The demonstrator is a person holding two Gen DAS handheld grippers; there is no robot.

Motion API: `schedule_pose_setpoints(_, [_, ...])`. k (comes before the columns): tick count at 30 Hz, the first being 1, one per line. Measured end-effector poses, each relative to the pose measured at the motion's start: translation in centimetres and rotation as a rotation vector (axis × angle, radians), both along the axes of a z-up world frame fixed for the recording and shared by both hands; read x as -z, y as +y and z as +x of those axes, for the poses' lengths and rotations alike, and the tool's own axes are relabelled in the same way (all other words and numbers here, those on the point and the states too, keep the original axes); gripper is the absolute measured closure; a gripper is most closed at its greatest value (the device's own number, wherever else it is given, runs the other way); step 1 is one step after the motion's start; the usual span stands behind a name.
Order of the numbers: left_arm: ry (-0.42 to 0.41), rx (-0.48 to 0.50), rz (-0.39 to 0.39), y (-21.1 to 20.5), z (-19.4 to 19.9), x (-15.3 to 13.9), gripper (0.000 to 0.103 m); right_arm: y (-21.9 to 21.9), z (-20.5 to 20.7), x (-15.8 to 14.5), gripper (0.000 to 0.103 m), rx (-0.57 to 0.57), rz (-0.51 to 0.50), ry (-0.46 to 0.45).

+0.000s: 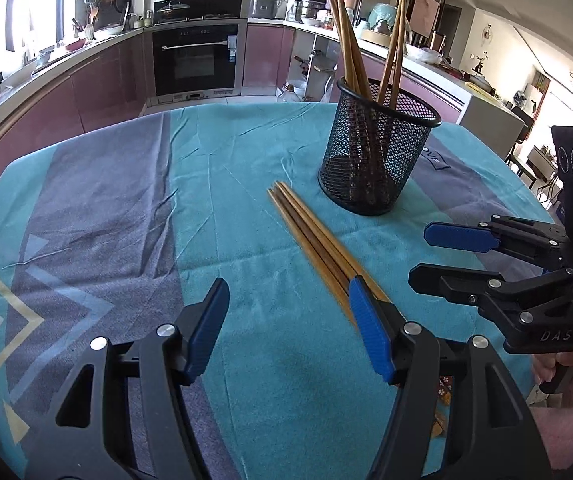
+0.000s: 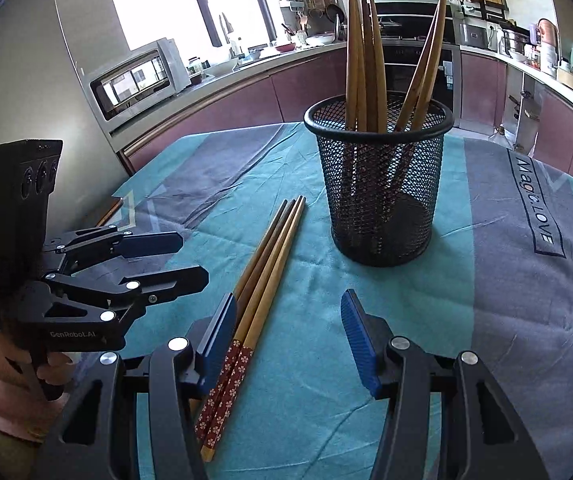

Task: Organize utensils
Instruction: 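Withdraw both open grippers and hover them over the remaining chopsticks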

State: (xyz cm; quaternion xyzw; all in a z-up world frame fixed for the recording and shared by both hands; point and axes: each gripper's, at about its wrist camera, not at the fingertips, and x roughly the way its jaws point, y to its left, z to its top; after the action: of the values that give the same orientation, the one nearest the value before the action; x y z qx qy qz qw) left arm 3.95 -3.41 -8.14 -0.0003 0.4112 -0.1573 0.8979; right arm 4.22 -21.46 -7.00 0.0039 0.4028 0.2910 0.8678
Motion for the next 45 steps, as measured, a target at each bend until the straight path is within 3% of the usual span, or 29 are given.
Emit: schedule_pose_setpoints(45, [0.037,0.021,0.017,-1.4,0.0,2.5,0.037,2.9,-0.2,2.1,0.052,-0.001,-0.137,0.006])
